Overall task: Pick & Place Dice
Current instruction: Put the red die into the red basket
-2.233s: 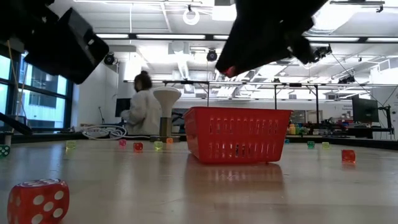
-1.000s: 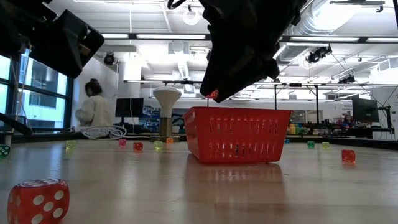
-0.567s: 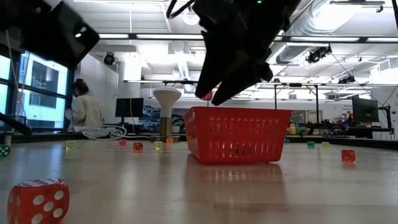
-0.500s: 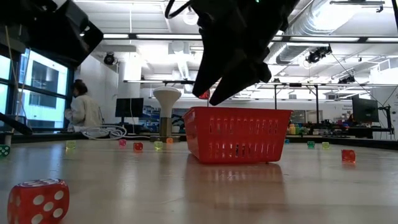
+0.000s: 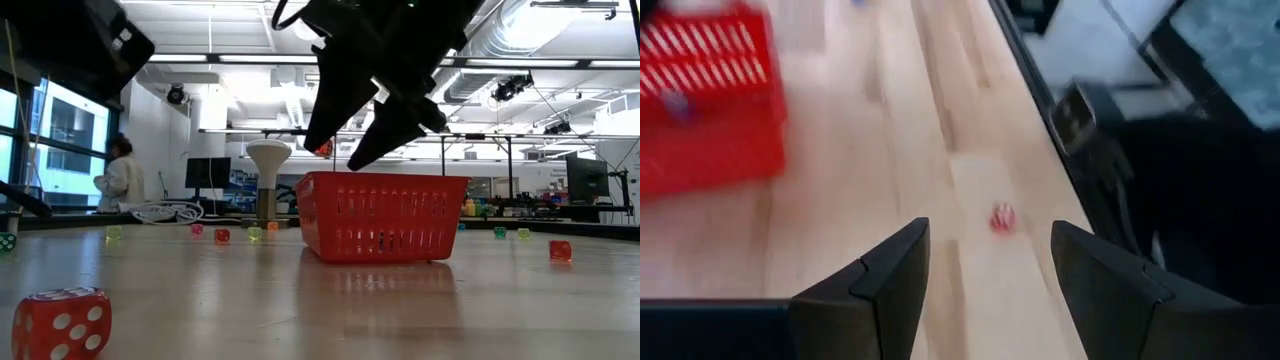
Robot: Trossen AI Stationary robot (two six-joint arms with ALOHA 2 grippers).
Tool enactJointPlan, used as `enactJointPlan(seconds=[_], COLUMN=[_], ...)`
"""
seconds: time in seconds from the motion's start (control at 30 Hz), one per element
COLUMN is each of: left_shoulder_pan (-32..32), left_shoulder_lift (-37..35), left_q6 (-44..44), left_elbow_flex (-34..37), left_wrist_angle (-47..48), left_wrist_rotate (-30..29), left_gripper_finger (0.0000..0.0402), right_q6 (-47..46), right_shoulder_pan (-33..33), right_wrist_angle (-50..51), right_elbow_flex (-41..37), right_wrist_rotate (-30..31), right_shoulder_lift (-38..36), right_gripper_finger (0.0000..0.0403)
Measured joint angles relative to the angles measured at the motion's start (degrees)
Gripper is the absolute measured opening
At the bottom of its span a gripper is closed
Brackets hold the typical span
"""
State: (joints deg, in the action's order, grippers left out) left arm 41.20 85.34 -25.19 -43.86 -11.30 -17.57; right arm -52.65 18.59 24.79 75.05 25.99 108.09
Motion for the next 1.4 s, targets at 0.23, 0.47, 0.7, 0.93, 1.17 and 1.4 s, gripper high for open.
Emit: enactJointPlan(seconds=[0.23, 0.47, 0.7, 0.93, 1.17, 1.4], left_shoulder_pan=[-2.1, -9.4, -15.2, -13.4, -11.4, -10.2], left_shoulder_lift=[4.7, 11.9, 15.7, 15.5, 15.4, 15.4], left_q6=[10.0, 13.1, 8.4, 10.4, 16.2, 16.6], left_elbow_flex=[0.0, 0.0, 0.0, 0.1, 0.0, 0.0], left_wrist_angle=[-12.8, -24.4, -27.8, -30.4, -33.9, -33.8], left_wrist_rotate=[-16.6, -18.6, -11.9, -12.4, -14.7, -15.8], left_gripper_finger=[0.0204, 0.0204, 0.0204, 0.0204, 0.0204, 0.0204], right_q6=[-6.3, -7.9, -8.9, -9.3, -9.0, -7.4], right_shoulder_pan=[1.7, 4.7, 6.0, 6.5, 6.5, 7.6], right_wrist_angle=[0.1, 0.3, 1.5, 1.7, -0.5, 1.0], right_elbow_flex=[0.0, 0.0, -0.2, 0.0, 0.0, 0.0], right_wrist_rotate=[2.6, 8.5, 10.4, 10.4, 10.4, 12.5], right_shoulder_lift=[0.0, 0.0, 0.0, -0.1, 0.0, -0.9], right_gripper_finger=[0.0321, 0.0319, 0.0319, 0.0319, 0.0319, 0.0319])
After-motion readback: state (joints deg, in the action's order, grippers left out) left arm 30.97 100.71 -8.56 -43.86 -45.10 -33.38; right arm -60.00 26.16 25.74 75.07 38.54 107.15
